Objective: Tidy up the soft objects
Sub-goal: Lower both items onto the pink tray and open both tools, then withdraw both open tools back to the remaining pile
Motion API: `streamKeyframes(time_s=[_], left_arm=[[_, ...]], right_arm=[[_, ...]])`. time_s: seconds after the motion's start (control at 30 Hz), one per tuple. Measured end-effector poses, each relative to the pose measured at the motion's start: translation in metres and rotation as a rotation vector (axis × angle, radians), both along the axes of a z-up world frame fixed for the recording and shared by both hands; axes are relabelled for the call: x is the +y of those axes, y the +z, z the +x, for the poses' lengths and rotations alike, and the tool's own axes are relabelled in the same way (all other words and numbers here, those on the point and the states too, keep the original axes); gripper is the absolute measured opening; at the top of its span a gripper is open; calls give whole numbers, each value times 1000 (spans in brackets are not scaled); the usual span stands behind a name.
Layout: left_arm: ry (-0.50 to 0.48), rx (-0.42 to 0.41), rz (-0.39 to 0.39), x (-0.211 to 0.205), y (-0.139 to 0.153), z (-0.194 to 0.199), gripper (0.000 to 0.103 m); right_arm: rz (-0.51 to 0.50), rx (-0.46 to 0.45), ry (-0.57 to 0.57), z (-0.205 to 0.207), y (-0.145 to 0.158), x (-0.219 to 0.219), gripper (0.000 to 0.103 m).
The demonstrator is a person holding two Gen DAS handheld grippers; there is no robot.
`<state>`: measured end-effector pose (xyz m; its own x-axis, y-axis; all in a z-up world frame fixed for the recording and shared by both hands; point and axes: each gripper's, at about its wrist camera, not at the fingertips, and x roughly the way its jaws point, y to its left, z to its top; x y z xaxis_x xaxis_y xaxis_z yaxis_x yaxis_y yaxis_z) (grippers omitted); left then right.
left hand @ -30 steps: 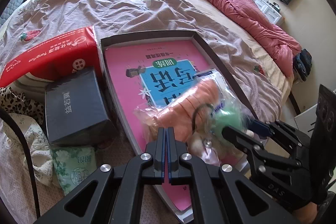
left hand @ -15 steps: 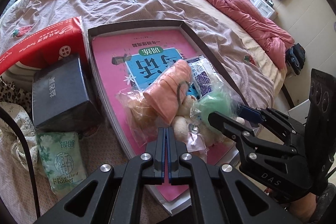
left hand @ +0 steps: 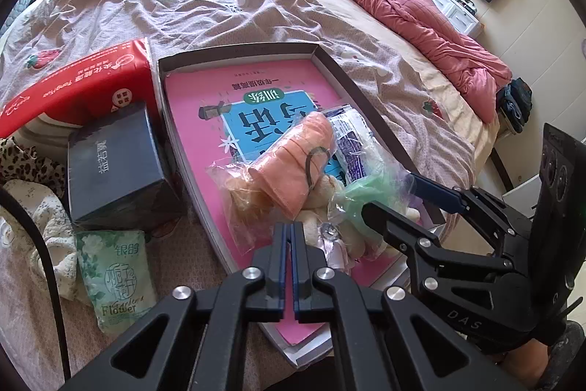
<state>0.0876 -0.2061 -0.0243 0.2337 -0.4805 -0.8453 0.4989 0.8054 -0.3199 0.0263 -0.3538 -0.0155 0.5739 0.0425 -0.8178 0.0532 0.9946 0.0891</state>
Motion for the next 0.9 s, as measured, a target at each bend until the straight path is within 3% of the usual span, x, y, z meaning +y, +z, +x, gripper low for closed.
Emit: streamKeyframes(time_s=[0.23,0.77,0.9], left_arm=[[15,-9,11,4,6,-3,4],[40,-68,46,15,28,-15,40],[42,-76,51,17,32,-17,44]], right_arm=[[-29,-12,-12,-4,7,2,70],[-59,-83,-48,-16,37,5,74],[-60,-100,-63,-20,42,5,76]])
